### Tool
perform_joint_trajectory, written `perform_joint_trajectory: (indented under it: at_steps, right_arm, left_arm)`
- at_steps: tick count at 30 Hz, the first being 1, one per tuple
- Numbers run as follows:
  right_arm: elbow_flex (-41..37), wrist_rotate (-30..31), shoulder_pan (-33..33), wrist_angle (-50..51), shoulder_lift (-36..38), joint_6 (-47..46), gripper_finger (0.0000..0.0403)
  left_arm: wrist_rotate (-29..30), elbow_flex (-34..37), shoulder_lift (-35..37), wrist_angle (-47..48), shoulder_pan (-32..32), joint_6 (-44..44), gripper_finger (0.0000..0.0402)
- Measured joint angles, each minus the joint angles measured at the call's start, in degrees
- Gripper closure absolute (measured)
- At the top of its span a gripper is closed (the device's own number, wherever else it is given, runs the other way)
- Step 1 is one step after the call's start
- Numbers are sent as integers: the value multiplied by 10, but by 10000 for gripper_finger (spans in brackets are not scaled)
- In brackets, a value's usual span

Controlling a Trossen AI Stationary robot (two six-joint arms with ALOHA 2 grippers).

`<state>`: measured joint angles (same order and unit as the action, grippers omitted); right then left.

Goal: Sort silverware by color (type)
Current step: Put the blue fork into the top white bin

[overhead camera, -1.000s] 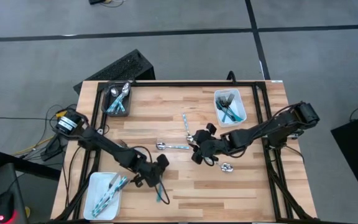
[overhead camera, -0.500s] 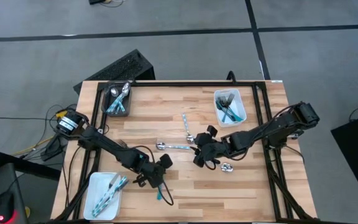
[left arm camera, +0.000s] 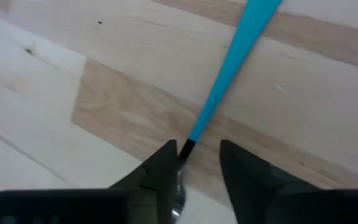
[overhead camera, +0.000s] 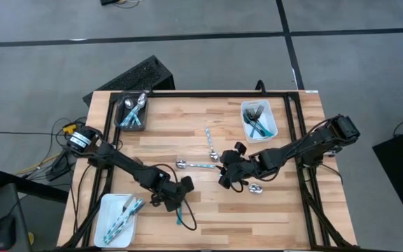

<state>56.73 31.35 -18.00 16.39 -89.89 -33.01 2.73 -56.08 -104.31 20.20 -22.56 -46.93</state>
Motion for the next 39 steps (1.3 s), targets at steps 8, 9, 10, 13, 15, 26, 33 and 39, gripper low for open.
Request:
perform_joint_trajectory:
  at_steps: [8, 9, 10, 13, 15, 26, 33, 39]
  right_arm:
    - [0, 0, 2, -2, 0, 0, 195]
    - [0, 0, 2, -2, 0, 0, 195]
    - [0, 0, 2, -5, 0, 0, 195]
    - [0, -23, 3, -25, -5, -10, 195]
    - [1, -76, 6, -48, -19, 2, 195]
    - [1, -302, 60, -278, -119, 31, 195]
    - [-1, -340, 99, -321, -129, 29, 195]
    - [6, -379, 114, -328, -147, 35, 195]
  left_arm:
    - [-19, 1, -3, 22, 9, 47, 393]
    - [-16, 1, -3, 22, 8, 56, 393]
    - [-8, 1, -3, 21, 7, 62, 393]
    - [53, 2, 5, 19, -3, 77, 395]
    - [111, 4, 18, 20, -8, 84, 398]
    - [301, 5, 107, 16, -7, 66, 401]
    - [308, 4, 108, 0, -4, 45, 401]
    - [291, 4, 108, -49, 26, 41, 401]
